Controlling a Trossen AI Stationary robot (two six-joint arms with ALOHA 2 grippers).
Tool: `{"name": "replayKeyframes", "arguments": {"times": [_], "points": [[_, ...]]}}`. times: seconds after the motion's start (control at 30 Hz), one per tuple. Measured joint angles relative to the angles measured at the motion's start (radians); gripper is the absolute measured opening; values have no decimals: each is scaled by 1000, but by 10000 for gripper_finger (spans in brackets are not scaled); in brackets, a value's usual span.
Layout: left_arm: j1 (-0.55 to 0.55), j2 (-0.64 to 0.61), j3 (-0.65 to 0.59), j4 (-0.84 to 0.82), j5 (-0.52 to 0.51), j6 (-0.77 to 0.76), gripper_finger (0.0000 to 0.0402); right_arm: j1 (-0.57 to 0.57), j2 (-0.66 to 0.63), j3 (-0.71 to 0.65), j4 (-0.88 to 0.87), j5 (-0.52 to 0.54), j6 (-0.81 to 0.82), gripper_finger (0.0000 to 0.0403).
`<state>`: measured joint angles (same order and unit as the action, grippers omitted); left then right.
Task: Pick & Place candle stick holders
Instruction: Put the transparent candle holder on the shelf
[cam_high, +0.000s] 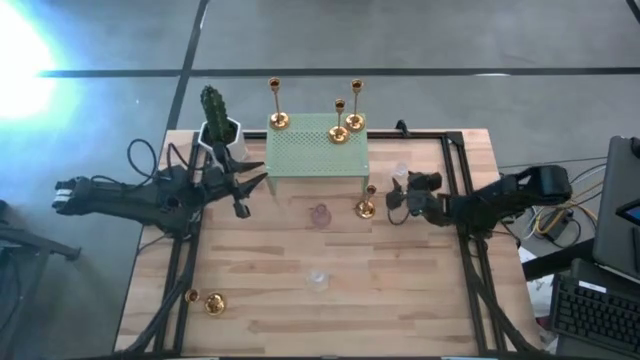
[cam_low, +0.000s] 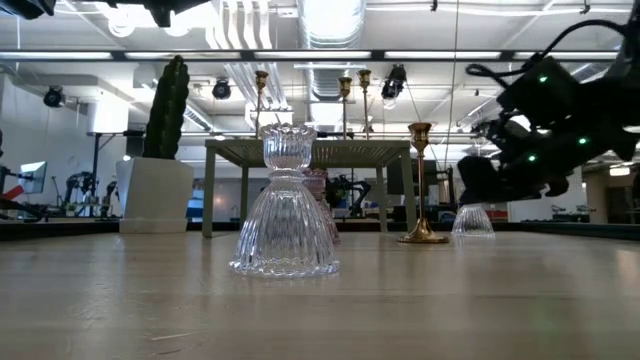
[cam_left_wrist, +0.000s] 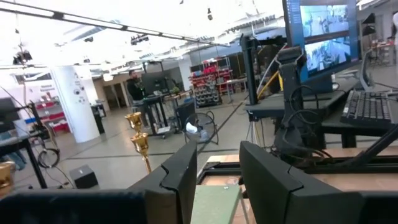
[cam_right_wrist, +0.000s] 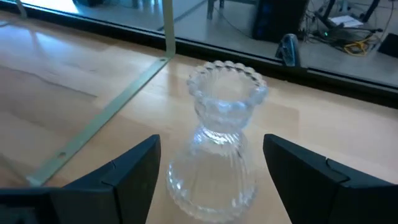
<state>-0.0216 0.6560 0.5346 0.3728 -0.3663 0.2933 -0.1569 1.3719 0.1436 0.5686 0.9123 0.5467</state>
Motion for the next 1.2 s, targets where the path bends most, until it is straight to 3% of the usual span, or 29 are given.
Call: {"name": "replayKeyframes", "arguments": {"times": [0.37,0.67,0.83,0.97,1.2], "points": [[0,-24,0,2,-3,37,126,-115,220,74,129,-56,4,259],[0,-25,0,2,-3,37,126,-123,311,115,186,8,26,196],[0,-26,0,2,-3,37,126,-127,292,109,175,63,21,168],[0,-26,0,2,-3,37,126,-126,244,95,171,50,-3,118],[0,-26,0,1,-3,37,126,-126,89,43,159,-33,-102,114]]}}
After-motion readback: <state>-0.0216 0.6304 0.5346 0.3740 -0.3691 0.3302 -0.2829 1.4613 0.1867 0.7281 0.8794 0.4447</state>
